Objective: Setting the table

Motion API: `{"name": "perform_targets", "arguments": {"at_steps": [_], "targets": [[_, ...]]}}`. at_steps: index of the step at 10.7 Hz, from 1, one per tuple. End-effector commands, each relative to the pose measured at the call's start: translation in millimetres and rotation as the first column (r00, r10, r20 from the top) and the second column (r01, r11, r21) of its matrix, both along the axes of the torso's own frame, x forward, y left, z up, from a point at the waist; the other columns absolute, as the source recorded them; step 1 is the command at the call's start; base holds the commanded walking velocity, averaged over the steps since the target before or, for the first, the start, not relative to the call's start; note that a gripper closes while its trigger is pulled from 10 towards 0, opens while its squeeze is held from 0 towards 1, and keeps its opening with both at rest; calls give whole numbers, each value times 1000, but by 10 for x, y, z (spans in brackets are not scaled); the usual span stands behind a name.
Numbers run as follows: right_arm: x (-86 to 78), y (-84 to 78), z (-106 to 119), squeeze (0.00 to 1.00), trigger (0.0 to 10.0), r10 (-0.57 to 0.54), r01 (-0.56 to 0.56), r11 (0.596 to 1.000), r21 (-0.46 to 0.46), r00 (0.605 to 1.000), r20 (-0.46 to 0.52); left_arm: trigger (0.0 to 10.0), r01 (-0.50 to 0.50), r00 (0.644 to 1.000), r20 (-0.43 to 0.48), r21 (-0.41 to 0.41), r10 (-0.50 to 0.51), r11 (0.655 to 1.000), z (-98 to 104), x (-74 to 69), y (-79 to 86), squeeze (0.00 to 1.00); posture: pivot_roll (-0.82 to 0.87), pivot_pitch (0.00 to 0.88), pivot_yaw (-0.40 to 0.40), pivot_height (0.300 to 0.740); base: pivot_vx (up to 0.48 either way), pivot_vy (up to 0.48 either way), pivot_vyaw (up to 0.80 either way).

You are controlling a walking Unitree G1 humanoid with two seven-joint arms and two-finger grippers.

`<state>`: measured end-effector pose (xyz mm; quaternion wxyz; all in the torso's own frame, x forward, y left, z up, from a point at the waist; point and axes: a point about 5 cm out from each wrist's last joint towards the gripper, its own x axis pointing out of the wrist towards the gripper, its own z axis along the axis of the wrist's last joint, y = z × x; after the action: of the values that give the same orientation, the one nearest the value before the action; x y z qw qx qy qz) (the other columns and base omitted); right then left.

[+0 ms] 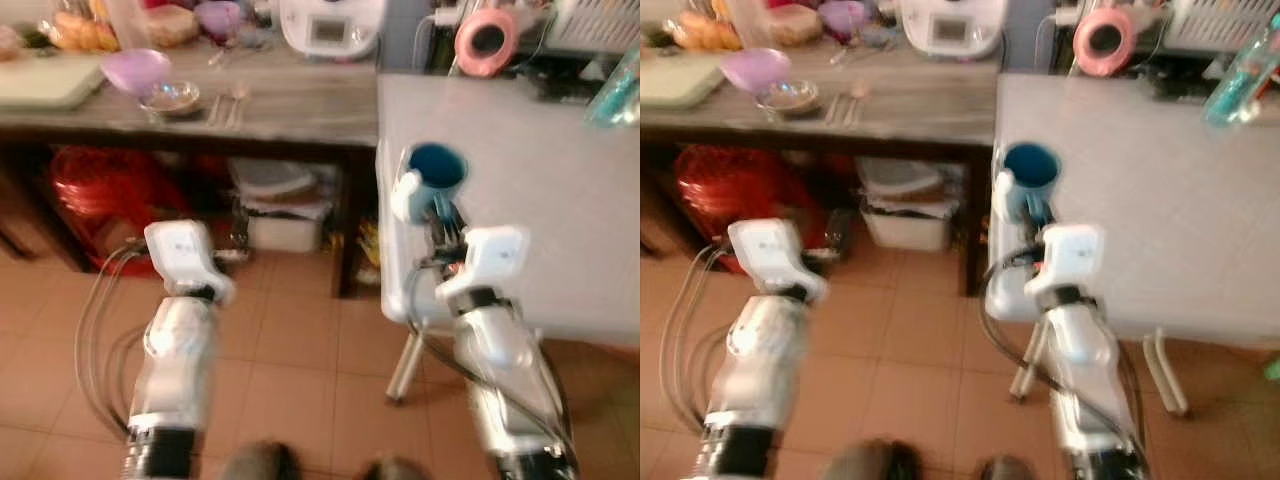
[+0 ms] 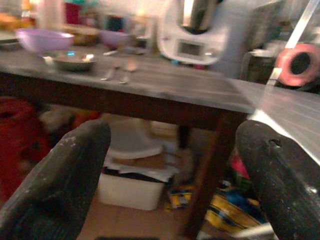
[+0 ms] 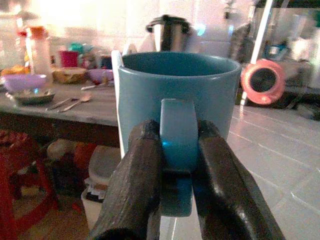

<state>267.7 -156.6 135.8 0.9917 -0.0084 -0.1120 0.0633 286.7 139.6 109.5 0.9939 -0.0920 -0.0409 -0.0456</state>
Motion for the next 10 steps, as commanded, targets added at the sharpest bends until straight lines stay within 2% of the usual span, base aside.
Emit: {"name": "perform_targets", "arguments": {"at_steps": [1,3,4,6,7,8,10], "targets": [[-19,9,36,0,10000,0,0,1000,11,1000,17,10000,-1,1000,18,30,0,1000,27,32,26,0,-64,0,27,740,292,382,0],[-115,-114,-125,0,10000,-95,97,994,51,994,-52,10000,-18,1000,16,34,18,999,-12,9,34,0,-73,0,23,740,347,330,0],[-152,-116,-149,0,10000,-105,107,994,17,993,-56,10000,-5,1000,3,25,5,1000,-57,-38,-4,0,-79,0,30,740,431,0,0],[-70,-46,-68,0,10000,-84,84,996,0,996,-43,10000,35,999,10,52,-35,998,-66,-42,-90,0,-83,0,25,740,446,0,0],[-30,-40,-30,0,10000,-86,85,996,-15,996,-35,10000,24,1000,14,68,-25,997,-61,-34,-71,0,-84,0,28,740,465,0,0],[20,-78,-59,0,10000,-138,135,989,-65,989,-51,10000,18,1000,22,73,-20,997,-58,-36,-49,0,-83,0,27,740,480,0,0],[49,-42,-74,0,10000,-107,101,988,-114,993,-53,10000,15,1000,21,68,-16,998,-53,-28,-39,0,-86,0,26,740,480,0,0]]}}
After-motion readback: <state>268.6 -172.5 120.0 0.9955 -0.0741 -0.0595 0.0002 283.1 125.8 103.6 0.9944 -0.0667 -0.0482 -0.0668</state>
